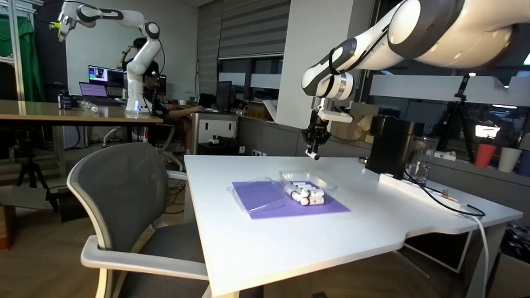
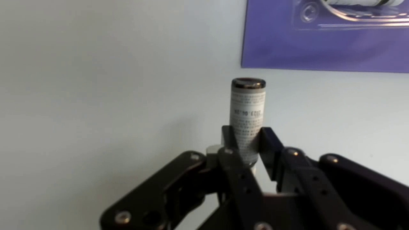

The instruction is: Pick up the object and place it in the colourless container.

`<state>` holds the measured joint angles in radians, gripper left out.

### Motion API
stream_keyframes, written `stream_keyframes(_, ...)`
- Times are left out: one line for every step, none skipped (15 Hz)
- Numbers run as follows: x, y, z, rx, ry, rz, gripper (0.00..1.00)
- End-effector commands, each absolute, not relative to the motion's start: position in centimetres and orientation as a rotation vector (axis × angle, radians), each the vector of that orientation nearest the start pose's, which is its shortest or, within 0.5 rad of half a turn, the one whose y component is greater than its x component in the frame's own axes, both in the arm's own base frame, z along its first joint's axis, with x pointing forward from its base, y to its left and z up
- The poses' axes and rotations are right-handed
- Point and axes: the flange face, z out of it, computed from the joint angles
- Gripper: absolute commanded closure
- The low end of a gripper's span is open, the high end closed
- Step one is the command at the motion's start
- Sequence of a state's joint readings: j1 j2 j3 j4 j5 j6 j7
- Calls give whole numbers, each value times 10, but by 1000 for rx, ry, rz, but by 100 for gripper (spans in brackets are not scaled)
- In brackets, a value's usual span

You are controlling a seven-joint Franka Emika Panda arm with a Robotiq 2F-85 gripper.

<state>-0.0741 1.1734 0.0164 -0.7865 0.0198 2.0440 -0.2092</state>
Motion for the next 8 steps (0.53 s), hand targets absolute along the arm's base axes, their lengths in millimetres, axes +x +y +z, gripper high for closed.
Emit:
stream_keyframes(791, -26, 235, -3073, -389, -98, 94)
stream_keyframes(785, -19, 239, -3064, -442, -93, 94)
stream_keyframes(780, -12, 242, -3051, -489, -85, 94)
stream_keyframes(774, -6, 244, -3037, -532, -77, 94)
stream_keyframes(769, 1, 244, -3020, -575, -62, 94)
stream_keyframes(760, 9, 242, -2995, -618, -29, 94)
stream_keyframes(752, 14, 242, -2977, -656, -6, 94)
stream_keyframes(745, 19, 240, -2967, -694, 11, 94)
